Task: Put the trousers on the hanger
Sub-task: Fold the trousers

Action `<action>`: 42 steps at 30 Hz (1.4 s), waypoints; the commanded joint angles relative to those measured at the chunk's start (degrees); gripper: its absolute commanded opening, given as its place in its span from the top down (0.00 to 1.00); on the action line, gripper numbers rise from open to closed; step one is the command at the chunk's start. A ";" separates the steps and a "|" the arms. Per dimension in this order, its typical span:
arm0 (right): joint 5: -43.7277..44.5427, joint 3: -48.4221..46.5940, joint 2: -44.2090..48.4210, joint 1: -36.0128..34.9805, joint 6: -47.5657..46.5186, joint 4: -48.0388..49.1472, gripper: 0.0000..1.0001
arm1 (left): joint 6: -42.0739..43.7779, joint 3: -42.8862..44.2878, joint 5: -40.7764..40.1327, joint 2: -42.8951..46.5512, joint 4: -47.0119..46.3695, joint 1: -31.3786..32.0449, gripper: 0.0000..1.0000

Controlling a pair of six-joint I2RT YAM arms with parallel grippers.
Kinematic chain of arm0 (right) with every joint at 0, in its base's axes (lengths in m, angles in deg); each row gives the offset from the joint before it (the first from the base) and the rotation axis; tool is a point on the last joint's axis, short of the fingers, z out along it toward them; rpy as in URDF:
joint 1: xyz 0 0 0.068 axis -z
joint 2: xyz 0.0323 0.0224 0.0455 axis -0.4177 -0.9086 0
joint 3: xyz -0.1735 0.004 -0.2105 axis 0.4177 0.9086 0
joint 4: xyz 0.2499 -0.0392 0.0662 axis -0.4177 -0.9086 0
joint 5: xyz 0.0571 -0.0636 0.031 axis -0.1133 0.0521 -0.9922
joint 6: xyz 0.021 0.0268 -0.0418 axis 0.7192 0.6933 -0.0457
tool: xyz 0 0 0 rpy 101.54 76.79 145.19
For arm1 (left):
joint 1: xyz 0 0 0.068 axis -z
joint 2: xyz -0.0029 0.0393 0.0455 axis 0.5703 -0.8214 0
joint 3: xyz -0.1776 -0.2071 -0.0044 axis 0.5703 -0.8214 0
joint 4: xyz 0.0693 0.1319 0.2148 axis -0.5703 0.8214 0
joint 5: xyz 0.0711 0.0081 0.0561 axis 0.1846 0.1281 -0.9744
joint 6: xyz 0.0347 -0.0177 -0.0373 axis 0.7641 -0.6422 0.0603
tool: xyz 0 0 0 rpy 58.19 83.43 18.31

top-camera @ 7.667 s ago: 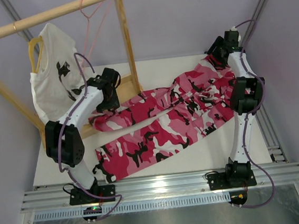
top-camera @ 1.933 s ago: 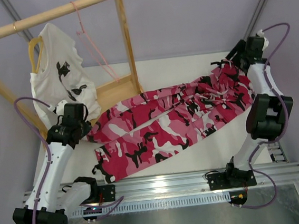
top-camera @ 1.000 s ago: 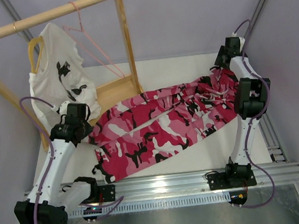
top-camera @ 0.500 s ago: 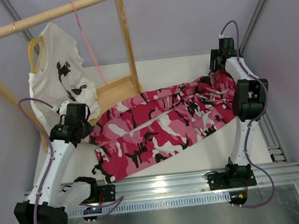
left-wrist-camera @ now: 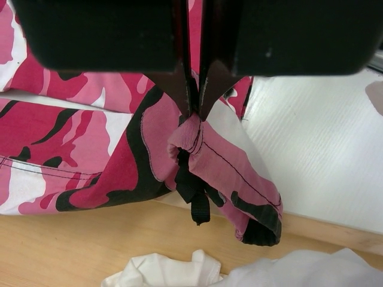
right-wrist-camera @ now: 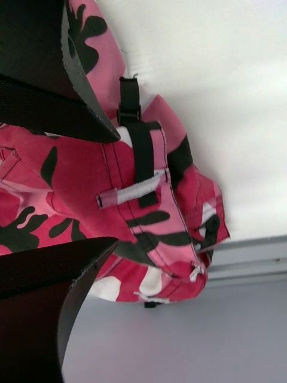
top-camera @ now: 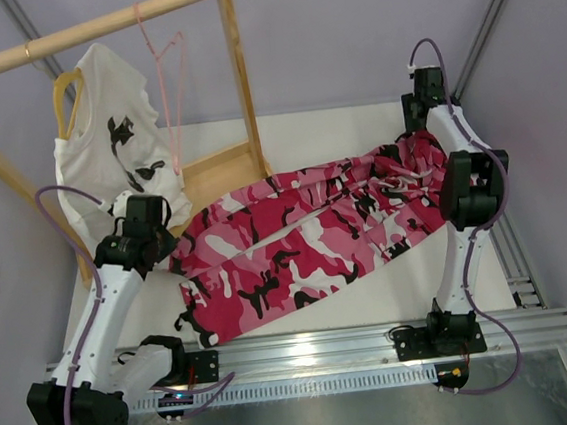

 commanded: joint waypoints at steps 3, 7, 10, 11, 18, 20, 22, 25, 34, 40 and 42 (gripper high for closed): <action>-2.82 1.75 1.16 -2.93 -4.83 3.63 0.33 | -0.16 0.73 0.30 -0.09 -3.04 -0.29 1.00; 0.08 -0.27 -2.00 -3.46 -5.89 1.70 0.33 | 0.10 0.64 0.48 -0.53 -2.96 -0.20 1.00; 3.24 0.17 -2.89 -3.72 -7.12 1.96 0.36 | 0.11 0.47 -0.14 -0.27 -2.78 -0.29 1.00; 6.29 0.17 -3.24 -3.72 -8.16 1.78 0.37 | 0.19 0.38 -0.31 -0.09 -2.78 -0.29 1.00; 14.05 0.25 -3.77 -3.81 -9.49 2.22 0.47 | -0.16 -0.06 -0.05 -0.79 -3.74 -0.29 1.00; 14.76 -0.18 -3.85 -3.81 -9.58 2.57 0.50 | -0.07 0.12 -0.14 -1.06 -3.66 -0.29 0.99; 15.64 -1.76 -4.47 -3.72 -9.93 2.75 0.67 | 0.19 0.55 -0.75 -1.06 -3.40 -0.29 1.00; 16.78 -3.86 -4.47 -3.72 -8.63 4.32 0.93 | 0.98 1.26 -2.15 -1.15 -2.52 -0.29 1.00; 6.34 -21.45 -0.70 2.05 7.62 1.86 0.96 | 5.20 17.24 -14.55 -3.00 5.21 -0.28 1.00; -12.11 -19.17 4.15 12.70 27.57 4.68 0.96 | 6.08 23.67 -19.12 -0.53 7.59 -0.37 1.00; -20.16 -18.99 3.27 16.83 33.45 5.38 0.96 | 5.99 23.85 -19.74 0.78 8.03 -0.37 1.00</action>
